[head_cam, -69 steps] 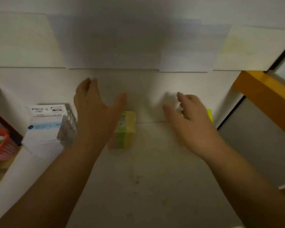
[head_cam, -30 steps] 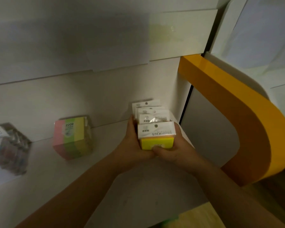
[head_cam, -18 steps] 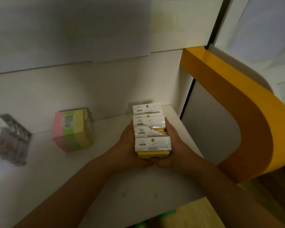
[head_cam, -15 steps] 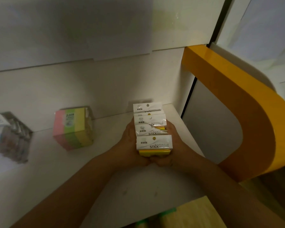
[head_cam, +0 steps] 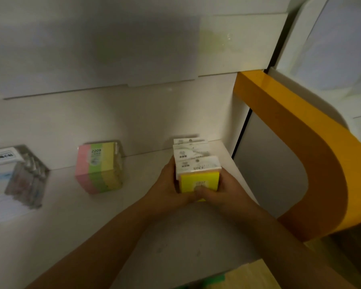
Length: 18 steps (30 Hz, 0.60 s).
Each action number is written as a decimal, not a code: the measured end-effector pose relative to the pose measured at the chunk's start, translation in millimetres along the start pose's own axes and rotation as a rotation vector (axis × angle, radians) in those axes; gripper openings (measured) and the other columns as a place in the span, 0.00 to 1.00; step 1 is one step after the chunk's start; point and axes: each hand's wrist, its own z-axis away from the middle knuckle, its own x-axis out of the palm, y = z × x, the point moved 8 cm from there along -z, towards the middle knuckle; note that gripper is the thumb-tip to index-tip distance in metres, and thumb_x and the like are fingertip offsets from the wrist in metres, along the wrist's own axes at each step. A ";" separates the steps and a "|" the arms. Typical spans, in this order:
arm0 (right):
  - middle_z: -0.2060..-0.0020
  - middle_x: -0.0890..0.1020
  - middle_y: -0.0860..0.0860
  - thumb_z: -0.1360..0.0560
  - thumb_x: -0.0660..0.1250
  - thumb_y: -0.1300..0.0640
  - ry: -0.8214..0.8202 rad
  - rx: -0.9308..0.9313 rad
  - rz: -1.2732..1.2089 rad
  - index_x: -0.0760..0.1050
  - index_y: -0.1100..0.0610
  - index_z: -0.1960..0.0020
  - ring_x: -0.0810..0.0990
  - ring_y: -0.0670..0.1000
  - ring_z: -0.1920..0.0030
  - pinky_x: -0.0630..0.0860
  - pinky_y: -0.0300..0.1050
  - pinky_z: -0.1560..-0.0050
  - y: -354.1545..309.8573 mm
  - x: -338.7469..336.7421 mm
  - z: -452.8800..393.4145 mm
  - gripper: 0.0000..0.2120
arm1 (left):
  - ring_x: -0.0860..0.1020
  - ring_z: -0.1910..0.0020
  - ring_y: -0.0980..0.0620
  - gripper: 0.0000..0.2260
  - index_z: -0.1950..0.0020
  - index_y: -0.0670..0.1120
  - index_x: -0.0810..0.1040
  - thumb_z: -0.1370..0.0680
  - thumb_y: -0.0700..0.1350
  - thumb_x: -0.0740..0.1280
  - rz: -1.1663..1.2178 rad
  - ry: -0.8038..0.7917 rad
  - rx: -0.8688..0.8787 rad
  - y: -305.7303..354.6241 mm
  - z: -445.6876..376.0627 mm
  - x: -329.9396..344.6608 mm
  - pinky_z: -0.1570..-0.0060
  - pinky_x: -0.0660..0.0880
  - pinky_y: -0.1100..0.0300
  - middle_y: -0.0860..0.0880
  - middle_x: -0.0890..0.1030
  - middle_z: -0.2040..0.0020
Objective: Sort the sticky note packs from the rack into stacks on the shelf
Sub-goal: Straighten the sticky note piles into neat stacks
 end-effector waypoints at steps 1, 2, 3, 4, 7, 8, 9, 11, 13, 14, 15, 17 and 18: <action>0.44 0.83 0.41 0.24 0.71 0.58 0.013 0.040 -0.061 0.75 0.47 0.34 0.82 0.42 0.43 0.79 0.36 0.48 -1.5 -1.7 -3.1 0.20 | 0.79 0.38 0.54 0.32 0.28 0.48 0.67 0.30 0.38 0.76 0.071 0.088 -0.024 0.0 -0.4 -2.7 0.46 0.77 0.61 0.56 0.79 0.36; 0.49 0.85 0.42 0.22 0.68 0.56 0.035 0.103 -0.128 0.78 0.48 0.39 0.84 0.43 0.48 0.78 0.34 0.53 2.7 -6.8 -6.7 0.12 | 0.81 0.41 0.52 0.29 0.31 0.47 0.71 0.29 0.41 0.77 0.080 0.152 -0.062 0.2 -2.6 -3.8 0.47 0.78 0.59 0.51 0.81 0.38; 0.53 0.87 0.44 0.20 0.65 0.54 0.072 0.181 -0.206 0.80 0.49 0.45 0.85 0.44 0.53 0.77 0.33 0.57 6.9 -12.2 -11.3 0.07 | 0.82 0.45 0.53 0.25 0.34 0.47 0.75 0.29 0.46 0.77 0.085 0.196 -0.102 2.6 -5.1 -4.2 0.48 0.79 0.58 0.49 0.83 0.42; 0.55 0.87 0.48 0.19 0.61 0.51 0.107 0.269 -0.304 0.81 0.51 0.47 0.85 0.45 0.56 0.77 0.35 0.60 9.6 -16.9 -16.7 0.11 | 0.83 0.48 0.54 0.22 0.38 0.48 0.79 0.30 0.51 0.77 0.075 0.218 -0.193 1.4 -10.2 -4.3 0.49 0.79 0.58 0.49 0.85 0.46; 0.56 0.86 0.53 0.18 0.53 0.46 0.106 0.342 -0.305 0.80 0.54 0.48 0.84 0.46 0.62 0.76 0.34 0.67 2.6 -26.9 -35.5 0.19 | 0.84 0.57 0.56 0.14 0.46 0.48 0.83 0.26 0.55 0.72 0.177 0.155 -0.477 -4.2 -22.4 5.4 0.61 0.77 0.66 0.51 0.86 0.53; 0.60 0.86 0.51 0.18 0.52 0.45 0.082 0.343 -0.263 0.80 0.54 0.50 0.84 0.44 0.65 0.76 0.34 0.67 -1.0 -29.1 -42.5 0.20 | 0.84 0.58 0.57 0.14 0.47 0.48 0.83 0.26 0.56 0.71 0.193 0.153 -0.517 -0.8 -27.1 6.6 0.61 0.77 0.66 0.51 0.86 0.54; 0.64 0.86 0.49 0.17 0.50 0.45 0.067 0.351 -0.246 0.79 0.53 0.53 0.83 0.43 0.67 0.76 0.36 0.65 -7.4 -29.5 -47.4 0.21 | 0.84 0.57 0.57 0.14 0.47 0.49 0.82 0.26 0.56 0.71 0.186 0.161 -0.535 0.4 -33.8 6.3 0.58 0.78 0.64 0.52 0.86 0.53; 0.71 0.84 0.46 0.17 0.50 0.44 0.078 0.349 -0.221 0.77 0.52 0.56 0.81 0.42 0.71 0.75 0.41 0.60 -14.0 -34.6 -56.7 0.22 | 0.84 0.58 0.56 0.14 0.46 0.50 0.81 0.26 0.57 0.71 0.191 0.195 -0.546 2.3 -43.6 4.9 0.55 0.79 0.62 0.52 0.86 0.54; 0.74 0.82 0.45 0.18 0.51 0.44 0.078 0.363 -0.202 0.76 0.52 0.58 0.80 0.42 0.73 0.73 0.43 0.59 -16.9 -37.0 -61.8 0.21 | 0.83 0.61 0.56 0.15 0.46 0.50 0.81 0.27 0.57 0.72 0.218 0.197 -0.574 2.4 -48.8 5.8 0.58 0.78 0.62 0.53 0.85 0.57; 0.74 0.81 0.45 0.18 0.51 0.44 0.088 0.370 -0.197 0.76 0.52 0.58 0.79 0.42 0.74 0.73 0.43 0.59 -17.2 -38.0 -62.7 0.20 | 0.83 0.61 0.56 0.15 0.46 0.50 0.81 0.27 0.57 0.72 0.224 0.193 -0.593 1.0 -50.8 6.5 0.58 0.78 0.62 0.52 0.85 0.58; 0.75 0.81 0.45 0.18 0.51 0.44 0.099 0.380 -0.199 0.75 0.52 0.59 0.79 0.43 0.73 0.73 0.43 0.58 -16.3 -39.6 -63.4 0.20 | 0.82 0.61 0.56 0.14 0.47 0.49 0.81 0.27 0.57 0.71 0.226 0.190 -0.602 1.0 -51.9 7.2 0.57 0.78 0.62 0.52 0.84 0.58; 0.75 0.80 0.45 0.19 0.52 0.43 0.110 0.404 -0.201 0.75 0.51 0.59 0.78 0.46 0.70 0.73 0.44 0.57 -13.9 -41.6 -64.2 0.19 | 0.82 0.62 0.56 0.12 0.50 0.49 0.80 0.26 0.57 0.71 0.222 0.189 -0.599 -0.2 -55.3 8.2 0.56 0.79 0.61 0.52 0.84 0.60; 0.76 0.79 0.45 0.19 0.53 0.43 0.119 0.412 -0.191 0.74 0.51 0.60 0.77 0.47 0.69 0.72 0.43 0.58 -12.4 -42.6 -64.7 0.19 | 0.82 0.61 0.55 0.12 0.51 0.49 0.80 0.26 0.57 0.71 0.234 0.191 -0.601 -3.5 -56.9 8.7 0.55 0.79 0.61 0.52 0.84 0.59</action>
